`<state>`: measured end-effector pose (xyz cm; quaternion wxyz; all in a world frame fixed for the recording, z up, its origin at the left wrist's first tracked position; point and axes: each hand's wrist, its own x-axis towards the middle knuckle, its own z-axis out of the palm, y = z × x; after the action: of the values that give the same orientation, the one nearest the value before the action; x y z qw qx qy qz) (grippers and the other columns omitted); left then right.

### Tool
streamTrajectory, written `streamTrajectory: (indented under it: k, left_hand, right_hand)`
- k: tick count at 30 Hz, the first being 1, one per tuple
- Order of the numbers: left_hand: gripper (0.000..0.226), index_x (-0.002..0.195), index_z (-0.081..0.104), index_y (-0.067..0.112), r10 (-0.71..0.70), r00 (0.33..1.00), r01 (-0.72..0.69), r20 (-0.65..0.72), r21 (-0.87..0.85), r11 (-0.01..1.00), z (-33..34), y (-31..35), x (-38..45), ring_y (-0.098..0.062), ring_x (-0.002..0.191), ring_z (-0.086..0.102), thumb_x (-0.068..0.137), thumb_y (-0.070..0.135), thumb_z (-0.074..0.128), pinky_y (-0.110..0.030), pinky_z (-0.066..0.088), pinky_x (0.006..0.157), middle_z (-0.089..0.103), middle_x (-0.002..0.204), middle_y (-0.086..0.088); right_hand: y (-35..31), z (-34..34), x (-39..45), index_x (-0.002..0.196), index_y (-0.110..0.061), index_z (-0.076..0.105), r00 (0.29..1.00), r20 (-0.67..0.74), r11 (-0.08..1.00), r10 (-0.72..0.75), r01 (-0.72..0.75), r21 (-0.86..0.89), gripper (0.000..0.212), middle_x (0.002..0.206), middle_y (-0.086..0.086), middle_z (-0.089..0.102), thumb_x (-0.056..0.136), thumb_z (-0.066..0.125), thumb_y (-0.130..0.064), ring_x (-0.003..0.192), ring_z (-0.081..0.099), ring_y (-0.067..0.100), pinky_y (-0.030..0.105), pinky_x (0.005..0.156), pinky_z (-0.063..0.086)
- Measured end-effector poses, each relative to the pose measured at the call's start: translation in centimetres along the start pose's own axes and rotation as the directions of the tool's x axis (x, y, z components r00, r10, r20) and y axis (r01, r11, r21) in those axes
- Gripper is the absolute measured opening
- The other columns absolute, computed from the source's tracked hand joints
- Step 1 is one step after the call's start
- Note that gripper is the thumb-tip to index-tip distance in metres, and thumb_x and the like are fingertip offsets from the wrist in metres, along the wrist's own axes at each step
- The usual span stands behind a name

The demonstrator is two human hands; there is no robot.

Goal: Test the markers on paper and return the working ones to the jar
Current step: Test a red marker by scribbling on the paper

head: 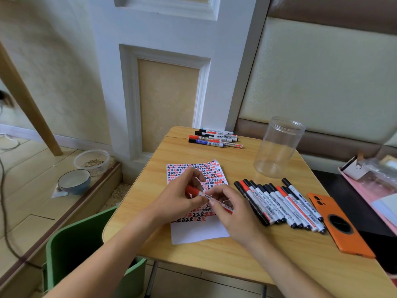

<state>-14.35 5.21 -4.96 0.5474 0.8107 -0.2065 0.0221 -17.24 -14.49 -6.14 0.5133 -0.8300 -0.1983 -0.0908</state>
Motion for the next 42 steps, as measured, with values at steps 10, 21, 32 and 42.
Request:
streamTrajectory:
  k: [10,21,32,42]
  left_hand:
    - [0.086,0.156,0.028,0.045,-0.106,0.991,0.005,0.085,0.760,0.649,-1.0,-3.8,0.1,-0.012,0.156,0.007,0.082,0.079,0.001,-0.044,0.006,0.123,0.020,0.167,0.010]
    - [0.089,0.155,0.028,0.047,-0.134,0.985,0.008,0.106,0.755,0.656,-1.1,-3.6,0.1,-0.011,0.156,0.007,0.080,0.085,-0.001,-0.045,0.002,0.123,0.019,0.168,0.011]
    - [0.089,0.152,0.035,0.047,-0.116,0.989,0.011,0.088,0.744,0.668,-1.2,-3.6,0.3,-0.012,0.155,0.014,0.076,0.081,0.003,-0.045,0.006,0.122,0.025,0.166,0.010]
    - [0.087,0.151,0.036,0.047,-0.116,0.989,0.015,0.087,0.738,0.675,-1.3,-3.8,0.5,-0.013,0.153,0.018,0.077,0.081,0.006,-0.046,0.006,0.122,0.025,0.166,0.009]
  right_hand:
    - [1.3,-2.1,0.2,0.110,-0.026,0.068,0.912,-0.394,0.827,-0.116,-0.131,-0.546,0.026,0.099,-0.007,0.055,0.099,0.057,-0.005,0.070,0.055,0.010,0.020,0.051,0.039]
    - [4.6,-4.0,-0.8,0.119,-0.014,0.069,0.937,-0.323,0.423,-0.134,-0.241,-0.874,0.045,0.095,0.005,0.055,0.085,0.075,-0.043,0.090,0.053,0.028,0.040,0.071,0.047]
    - [4.2,-4.8,-0.9,0.104,-0.011,0.057,0.933,-0.338,0.430,-0.125,-0.257,-0.866,0.032,0.091,0.003,0.061,0.084,0.072,-0.030,0.084,0.055,0.026,0.039,0.070,0.043]
    - [4.4,-5.0,-0.7,0.106,-0.011,0.059,0.941,-0.331,0.392,-0.069,-0.280,-0.876,0.037,0.094,0.006,0.058,0.086,0.071,-0.040,0.089,0.054,0.027,0.040,0.072,0.045]
